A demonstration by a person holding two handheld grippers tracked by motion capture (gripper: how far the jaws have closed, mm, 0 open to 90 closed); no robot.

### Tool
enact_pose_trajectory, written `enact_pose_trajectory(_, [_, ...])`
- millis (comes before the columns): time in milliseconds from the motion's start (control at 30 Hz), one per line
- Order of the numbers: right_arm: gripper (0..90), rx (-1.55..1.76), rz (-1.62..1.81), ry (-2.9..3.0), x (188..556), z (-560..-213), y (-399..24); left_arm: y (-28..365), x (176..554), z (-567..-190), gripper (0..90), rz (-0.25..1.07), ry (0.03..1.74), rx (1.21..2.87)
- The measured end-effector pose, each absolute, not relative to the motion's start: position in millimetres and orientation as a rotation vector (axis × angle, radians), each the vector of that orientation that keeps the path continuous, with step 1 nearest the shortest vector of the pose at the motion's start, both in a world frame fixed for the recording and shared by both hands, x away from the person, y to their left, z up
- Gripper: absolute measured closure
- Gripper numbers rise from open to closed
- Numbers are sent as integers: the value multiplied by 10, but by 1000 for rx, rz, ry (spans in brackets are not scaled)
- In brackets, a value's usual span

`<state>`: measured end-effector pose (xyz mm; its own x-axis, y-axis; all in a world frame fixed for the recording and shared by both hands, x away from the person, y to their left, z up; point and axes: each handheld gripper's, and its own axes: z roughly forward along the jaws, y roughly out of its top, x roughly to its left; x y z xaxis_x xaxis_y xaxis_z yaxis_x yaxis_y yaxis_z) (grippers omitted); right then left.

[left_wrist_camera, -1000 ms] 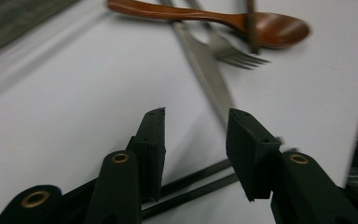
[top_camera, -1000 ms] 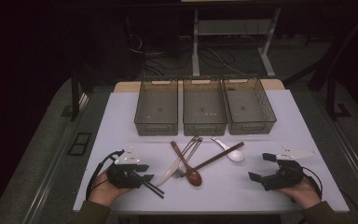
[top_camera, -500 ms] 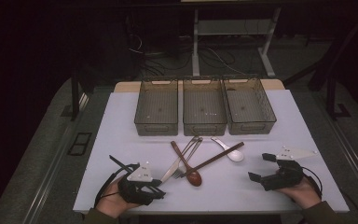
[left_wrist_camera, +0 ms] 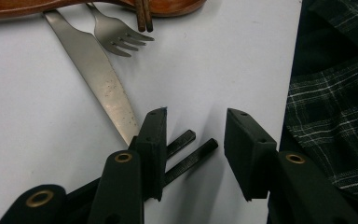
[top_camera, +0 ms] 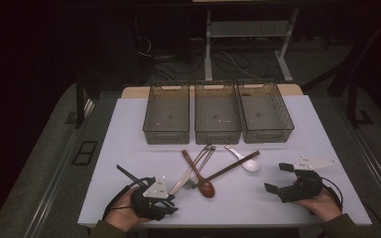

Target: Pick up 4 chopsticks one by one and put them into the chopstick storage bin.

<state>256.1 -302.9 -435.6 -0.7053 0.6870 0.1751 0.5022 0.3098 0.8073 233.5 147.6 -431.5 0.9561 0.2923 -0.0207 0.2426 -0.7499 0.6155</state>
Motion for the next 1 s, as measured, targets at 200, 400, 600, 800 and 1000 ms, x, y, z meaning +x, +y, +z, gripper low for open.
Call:
enact_pose_trajectory(200, [26,1092,1349,2371,2561,-4355,-3030,1455,2341,-4354,590,116,363,2477])
enact_pose_trajectory(400, [26,1092,1350,2371,2561,-4355,-3031,1465,2354,-4358,614,109,357,2474])
enact_pose_trajectory(600, [26,1092,1349,2372,2561,-4355,-3031,1462,2362,-4370,650,102,382,2452])
enact_pose_trajectory(800, [26,1092,1350,2371,2561,-4355,-3031,1466,2371,-4368,679,107,390,2451])
enact_pose_trajectory(1000, [26,1093,1350,2370,2560,-4353,-3036,1498,2374,-4368,708,105,410,2446])
